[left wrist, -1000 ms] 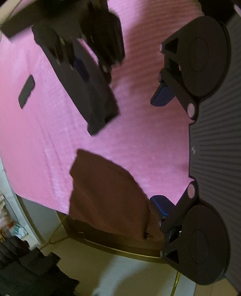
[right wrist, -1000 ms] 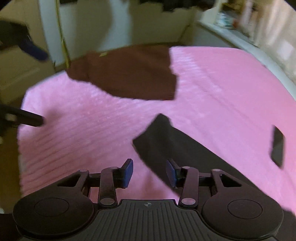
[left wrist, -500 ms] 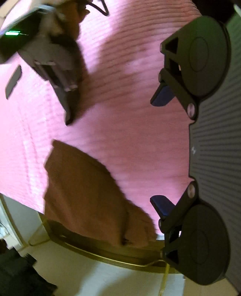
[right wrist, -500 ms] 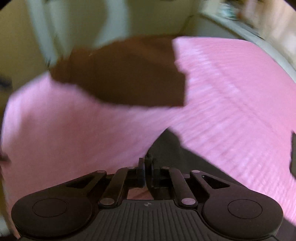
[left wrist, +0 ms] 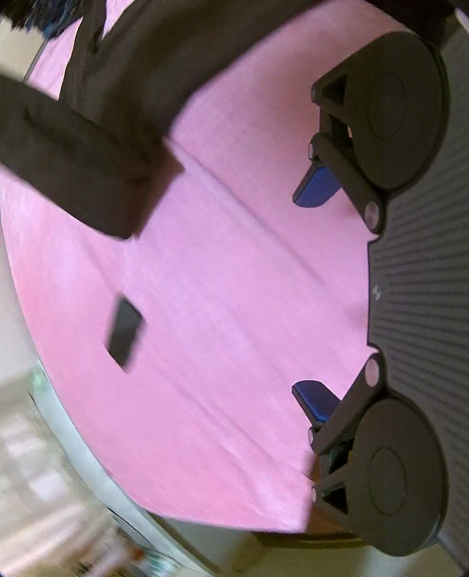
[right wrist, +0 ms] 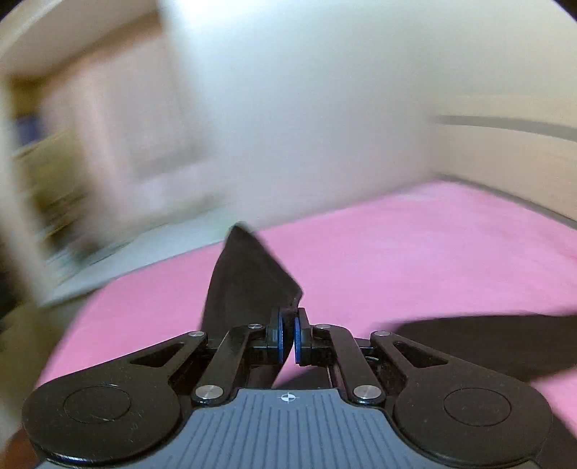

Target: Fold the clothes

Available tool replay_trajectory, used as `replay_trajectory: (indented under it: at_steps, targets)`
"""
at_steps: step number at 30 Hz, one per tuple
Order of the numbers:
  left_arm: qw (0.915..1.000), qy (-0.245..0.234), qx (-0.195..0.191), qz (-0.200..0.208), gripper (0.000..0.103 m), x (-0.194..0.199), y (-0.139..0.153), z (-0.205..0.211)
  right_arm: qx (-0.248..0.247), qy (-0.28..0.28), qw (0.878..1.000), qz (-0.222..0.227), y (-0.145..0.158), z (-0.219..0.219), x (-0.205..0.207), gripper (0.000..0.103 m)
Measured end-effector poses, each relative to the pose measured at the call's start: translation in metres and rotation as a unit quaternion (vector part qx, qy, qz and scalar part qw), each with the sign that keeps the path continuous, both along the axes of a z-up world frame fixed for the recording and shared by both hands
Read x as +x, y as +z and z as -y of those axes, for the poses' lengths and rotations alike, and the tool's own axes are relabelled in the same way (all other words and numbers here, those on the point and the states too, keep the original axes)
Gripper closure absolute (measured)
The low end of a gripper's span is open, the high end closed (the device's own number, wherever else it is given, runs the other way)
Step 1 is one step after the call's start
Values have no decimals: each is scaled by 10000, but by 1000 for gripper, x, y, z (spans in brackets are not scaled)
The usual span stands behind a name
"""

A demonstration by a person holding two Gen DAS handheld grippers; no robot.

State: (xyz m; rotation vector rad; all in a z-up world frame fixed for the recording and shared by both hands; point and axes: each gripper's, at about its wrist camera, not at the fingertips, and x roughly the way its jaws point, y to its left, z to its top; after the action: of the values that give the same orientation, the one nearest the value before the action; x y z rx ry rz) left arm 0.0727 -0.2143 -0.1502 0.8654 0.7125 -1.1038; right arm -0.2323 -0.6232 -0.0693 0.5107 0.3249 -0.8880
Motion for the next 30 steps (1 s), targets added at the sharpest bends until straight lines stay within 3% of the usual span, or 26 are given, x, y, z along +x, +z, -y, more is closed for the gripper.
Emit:
replay_trajectory:
  at_steps: [3,5,8,11,14,19,26,27,29,30]
  targets:
    - [9999,-57,47,-98,2,-51,-14,52,806,-831,9929,-276,-76,66,-95,99]
    - [9996,-29,150,-225,2,-89,-26,87,1347,-914,9861,-342,-122,97,-129,99]
    - [9989,-103,315,-341,2,-142,-39,133,1997,-731,9765,-353,-168,129,-154,99]
    - [9973,-304,490,-460,3,-184,-47,173,2332,-494,9709,-244,-185,149,-165,99]
    - [9956,-693,538,-326,2,-206,-48,202,2454,-238,9691,-110,-188,163,-167,99]
    - [9919,-1082,606,-270,2,-227,-51,234,2014,-32,9791,285,-167,158,-183,99]
    - [9867,-1381,814,-268,2,-235,-61,256,3313,-624,9413,175,-233,170,-217,98]
    - [9858,-1435,839,-249,2,-236,-63,259,3348,-603,9402,179,-233,171,-217,90]
    - [9850,-1480,853,-255,2,-236,-65,263,3222,-603,9445,187,-225,173,-217,30]
    - [9848,-1502,834,-269,2,-237,-65,266,3108,-588,9483,249,-219,174,-218,26]
